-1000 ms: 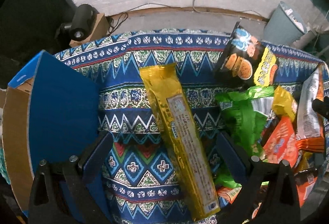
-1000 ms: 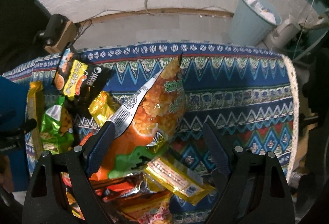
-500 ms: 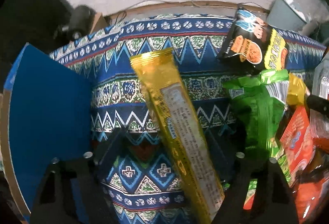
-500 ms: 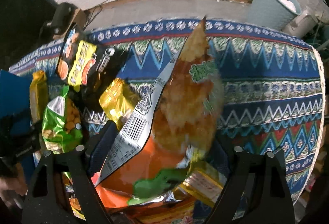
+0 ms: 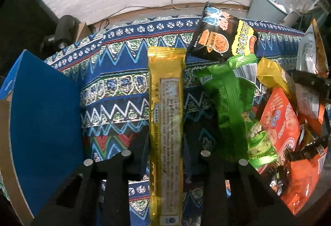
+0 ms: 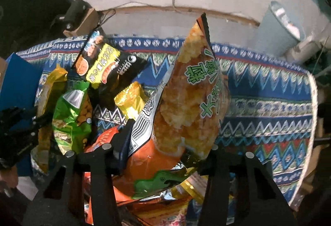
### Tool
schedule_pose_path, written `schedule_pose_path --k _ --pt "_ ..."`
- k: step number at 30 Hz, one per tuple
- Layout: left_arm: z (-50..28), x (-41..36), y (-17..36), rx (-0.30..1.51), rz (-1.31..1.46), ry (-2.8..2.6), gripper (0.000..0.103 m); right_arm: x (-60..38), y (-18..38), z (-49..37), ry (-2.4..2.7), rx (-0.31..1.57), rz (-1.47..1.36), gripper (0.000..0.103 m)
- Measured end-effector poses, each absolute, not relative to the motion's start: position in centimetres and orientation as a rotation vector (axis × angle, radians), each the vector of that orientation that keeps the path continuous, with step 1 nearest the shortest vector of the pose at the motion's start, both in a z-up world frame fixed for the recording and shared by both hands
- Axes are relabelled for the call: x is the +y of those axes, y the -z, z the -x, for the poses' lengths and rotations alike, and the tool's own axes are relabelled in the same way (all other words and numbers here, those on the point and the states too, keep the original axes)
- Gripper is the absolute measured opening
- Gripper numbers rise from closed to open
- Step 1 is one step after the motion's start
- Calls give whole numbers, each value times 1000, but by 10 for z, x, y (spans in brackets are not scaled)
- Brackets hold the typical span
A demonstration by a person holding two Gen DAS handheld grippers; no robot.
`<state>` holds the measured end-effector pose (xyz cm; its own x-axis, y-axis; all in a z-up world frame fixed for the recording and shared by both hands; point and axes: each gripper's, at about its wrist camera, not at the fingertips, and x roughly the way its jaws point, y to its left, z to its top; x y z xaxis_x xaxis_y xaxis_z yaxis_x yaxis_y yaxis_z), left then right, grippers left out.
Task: Organize snacks
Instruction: 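Lift the yellow bar with the left gripper while the right gripper lifts the orange bag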
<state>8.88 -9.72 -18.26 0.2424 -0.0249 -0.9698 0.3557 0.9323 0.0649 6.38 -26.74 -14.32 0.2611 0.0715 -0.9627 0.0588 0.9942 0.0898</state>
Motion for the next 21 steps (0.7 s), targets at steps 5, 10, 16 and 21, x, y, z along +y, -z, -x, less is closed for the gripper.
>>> schedule_pose_path --k 5,10,16,21 --pt "-80 -90 165 1257 -302 265 29 -260 120 -59 -8 1251 -39 42" --pt "-69 -91 143 1201 -314 269 29 -253 99 -53 -22 1208 3 42" --pt "-55 -92 111 1108 -371 283 28 -238 75 -43 -42 1158 40 42" --pt "-46 -92 88 1043 -396 302 28 -226 59 -37 -66 1129 47 42"
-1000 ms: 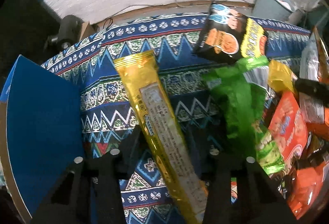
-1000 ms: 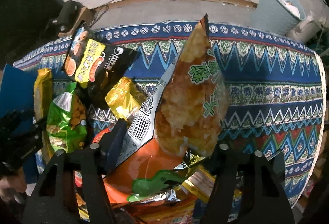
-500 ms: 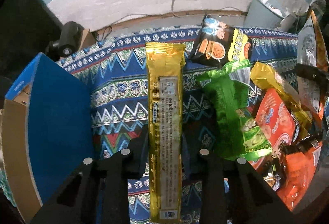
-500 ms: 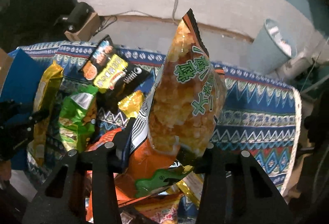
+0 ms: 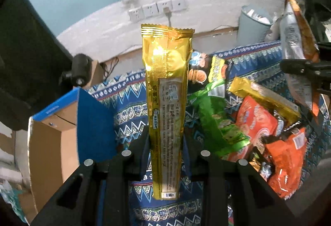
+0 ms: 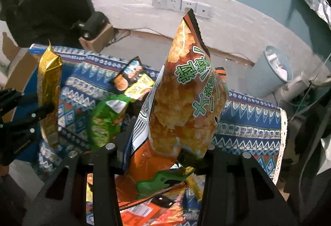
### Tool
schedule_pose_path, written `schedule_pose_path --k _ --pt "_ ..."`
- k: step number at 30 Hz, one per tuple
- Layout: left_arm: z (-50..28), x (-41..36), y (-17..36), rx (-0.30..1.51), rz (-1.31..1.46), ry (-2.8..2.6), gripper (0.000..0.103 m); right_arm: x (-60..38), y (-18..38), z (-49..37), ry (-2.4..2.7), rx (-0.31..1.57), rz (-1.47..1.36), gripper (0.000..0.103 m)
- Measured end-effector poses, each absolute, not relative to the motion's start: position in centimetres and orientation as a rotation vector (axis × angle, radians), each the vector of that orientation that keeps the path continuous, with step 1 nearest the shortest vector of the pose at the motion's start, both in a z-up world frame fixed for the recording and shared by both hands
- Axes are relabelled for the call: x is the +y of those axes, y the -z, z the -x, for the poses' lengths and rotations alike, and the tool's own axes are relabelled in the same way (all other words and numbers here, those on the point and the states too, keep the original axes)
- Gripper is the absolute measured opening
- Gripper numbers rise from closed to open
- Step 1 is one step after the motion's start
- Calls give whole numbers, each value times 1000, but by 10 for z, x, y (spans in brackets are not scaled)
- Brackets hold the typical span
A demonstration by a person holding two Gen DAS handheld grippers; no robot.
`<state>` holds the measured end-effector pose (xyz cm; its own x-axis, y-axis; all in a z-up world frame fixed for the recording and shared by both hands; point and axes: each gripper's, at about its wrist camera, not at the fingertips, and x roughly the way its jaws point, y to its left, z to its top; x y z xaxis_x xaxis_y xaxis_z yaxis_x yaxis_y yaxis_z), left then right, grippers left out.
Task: Organize snacks
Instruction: 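Lift the yellow bar with the left gripper while the right gripper lifts the orange bag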
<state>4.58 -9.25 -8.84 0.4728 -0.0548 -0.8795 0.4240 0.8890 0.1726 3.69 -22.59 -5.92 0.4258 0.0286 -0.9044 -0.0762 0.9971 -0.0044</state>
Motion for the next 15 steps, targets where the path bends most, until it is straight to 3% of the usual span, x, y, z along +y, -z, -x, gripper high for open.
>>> schedule_pose_path --k 15 --pt "-13 -62 30 907 -376 294 28 -169 2 -7 -205 1043 70 42"
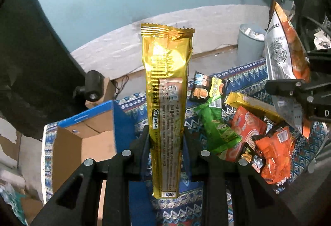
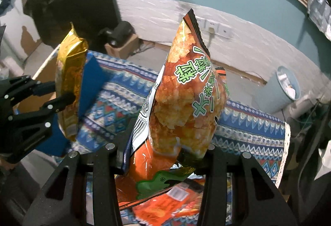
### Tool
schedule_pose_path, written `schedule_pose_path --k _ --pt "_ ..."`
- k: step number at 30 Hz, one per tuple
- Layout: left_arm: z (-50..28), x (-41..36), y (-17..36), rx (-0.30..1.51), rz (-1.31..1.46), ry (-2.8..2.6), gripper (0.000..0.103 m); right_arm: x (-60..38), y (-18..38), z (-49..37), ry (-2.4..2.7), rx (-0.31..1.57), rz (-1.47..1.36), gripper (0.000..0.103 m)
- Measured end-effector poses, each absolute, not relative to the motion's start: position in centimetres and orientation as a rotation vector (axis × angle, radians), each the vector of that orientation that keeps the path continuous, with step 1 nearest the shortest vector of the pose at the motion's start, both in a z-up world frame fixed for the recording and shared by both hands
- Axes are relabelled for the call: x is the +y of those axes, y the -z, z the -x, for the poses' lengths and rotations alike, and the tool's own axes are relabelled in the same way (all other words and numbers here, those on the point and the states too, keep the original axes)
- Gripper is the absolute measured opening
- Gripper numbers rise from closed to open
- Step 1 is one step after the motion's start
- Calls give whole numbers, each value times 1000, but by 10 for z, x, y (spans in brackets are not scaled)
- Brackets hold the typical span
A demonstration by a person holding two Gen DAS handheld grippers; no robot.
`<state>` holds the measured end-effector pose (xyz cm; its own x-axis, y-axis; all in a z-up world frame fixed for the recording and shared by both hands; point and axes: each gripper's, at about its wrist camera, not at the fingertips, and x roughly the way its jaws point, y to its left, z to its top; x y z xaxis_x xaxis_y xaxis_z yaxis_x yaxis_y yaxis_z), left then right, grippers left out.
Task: Organize snacks
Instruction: 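Lift the yellow bar with the left gripper while the right gripper lifts the orange bag, then release the yellow bar into the box with the left gripper while the right gripper drops the orange bag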
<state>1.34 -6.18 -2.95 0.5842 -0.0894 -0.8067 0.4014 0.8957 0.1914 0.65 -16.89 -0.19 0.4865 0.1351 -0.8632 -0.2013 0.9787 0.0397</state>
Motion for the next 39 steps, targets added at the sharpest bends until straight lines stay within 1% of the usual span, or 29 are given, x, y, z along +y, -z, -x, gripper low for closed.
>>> schedule_pose_path --k 8,15,25,29,35,39 --pt "0 -23 12 876 -346 255 28 -127 -14 -3 -281 1012 105 42" --pt "6 19 6 905 -212 293 29 -97 -10 -17 -343 1026 122 42" --pt "14 58 -19 859 -60 327 28 -54 -5 -34 -399 1028 152 42" --pt "15 73 -25 834 -69 273 28 -36 -4 -37 -419 1030 157 42" --pt "9 102 -17 842 -62 192 28 -3 -2 -45 -455 1044 166 42" --pt "2 127 -2 884 -43 138 28 19 4 -54 -479 1062 181 42"
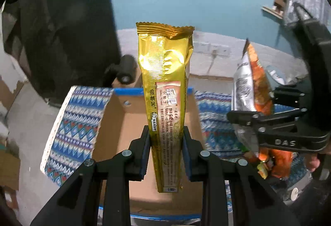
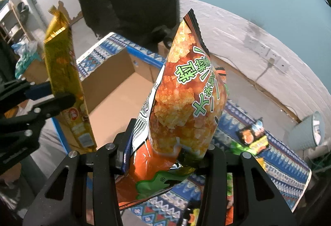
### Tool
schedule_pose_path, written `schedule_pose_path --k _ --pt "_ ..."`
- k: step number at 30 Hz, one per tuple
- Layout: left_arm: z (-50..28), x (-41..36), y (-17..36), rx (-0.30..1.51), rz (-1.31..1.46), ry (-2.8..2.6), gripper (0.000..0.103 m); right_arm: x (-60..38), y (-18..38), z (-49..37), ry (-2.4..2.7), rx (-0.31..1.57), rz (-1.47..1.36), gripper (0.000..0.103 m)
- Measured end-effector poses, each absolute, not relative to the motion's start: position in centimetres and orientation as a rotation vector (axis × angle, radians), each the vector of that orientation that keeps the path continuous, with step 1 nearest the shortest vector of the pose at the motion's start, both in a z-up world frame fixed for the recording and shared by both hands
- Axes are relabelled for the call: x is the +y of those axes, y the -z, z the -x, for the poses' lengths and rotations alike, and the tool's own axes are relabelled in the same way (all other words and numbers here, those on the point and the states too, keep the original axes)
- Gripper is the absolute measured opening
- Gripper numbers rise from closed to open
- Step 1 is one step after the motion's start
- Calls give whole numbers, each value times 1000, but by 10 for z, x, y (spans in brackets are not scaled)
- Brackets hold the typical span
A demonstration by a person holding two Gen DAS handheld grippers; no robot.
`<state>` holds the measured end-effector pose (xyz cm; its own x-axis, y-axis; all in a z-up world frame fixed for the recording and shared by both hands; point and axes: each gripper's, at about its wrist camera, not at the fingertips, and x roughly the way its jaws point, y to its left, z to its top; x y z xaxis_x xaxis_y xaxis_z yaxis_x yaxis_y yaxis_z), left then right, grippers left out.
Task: Organize snacks
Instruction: 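Release the yellow bar into the box with the left gripper while the right gripper drops the orange bag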
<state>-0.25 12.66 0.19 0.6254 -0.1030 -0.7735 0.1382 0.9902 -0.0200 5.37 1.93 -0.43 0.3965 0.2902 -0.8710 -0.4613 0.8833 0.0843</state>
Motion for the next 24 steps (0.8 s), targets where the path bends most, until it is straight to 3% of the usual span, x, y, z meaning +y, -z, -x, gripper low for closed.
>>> schedule_pose_path --k 18,20,22,24 --pt "-22 164 56 1050 -57 0 30 86 46 -82 -546 1185 190 43" --pt "-21 163 56 1053 -67 -15 31 86 47 -84 -537 1187 186 49" --pt "-21 163 55 1051 -81 -25 34 86 46 -83 -530 1185 183 69" --pt "-21 164 53 1044 -82 -33 47 84 45 -81 -514 1176 179 72"
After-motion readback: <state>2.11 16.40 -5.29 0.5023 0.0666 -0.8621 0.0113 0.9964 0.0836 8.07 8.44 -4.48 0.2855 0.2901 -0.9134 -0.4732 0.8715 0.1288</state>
